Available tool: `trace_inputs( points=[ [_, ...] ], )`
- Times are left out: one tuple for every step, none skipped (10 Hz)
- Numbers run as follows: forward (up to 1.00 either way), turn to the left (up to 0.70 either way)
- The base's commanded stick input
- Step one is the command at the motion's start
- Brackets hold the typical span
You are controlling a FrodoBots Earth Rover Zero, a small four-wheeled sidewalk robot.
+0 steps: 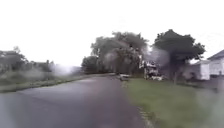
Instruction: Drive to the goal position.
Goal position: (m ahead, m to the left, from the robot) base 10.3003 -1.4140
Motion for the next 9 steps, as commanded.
trace_inputs(
  points=[
    [0.85,0.00],
    [0.85,0.11],
    [0.85,0.34],
    [0.85,0.34],
    [0.85,0.20],
    [0.85,0.00],
    [0.85,0.00],
    [0.85,0.00],
    [0.85,0.00]
  ],
)
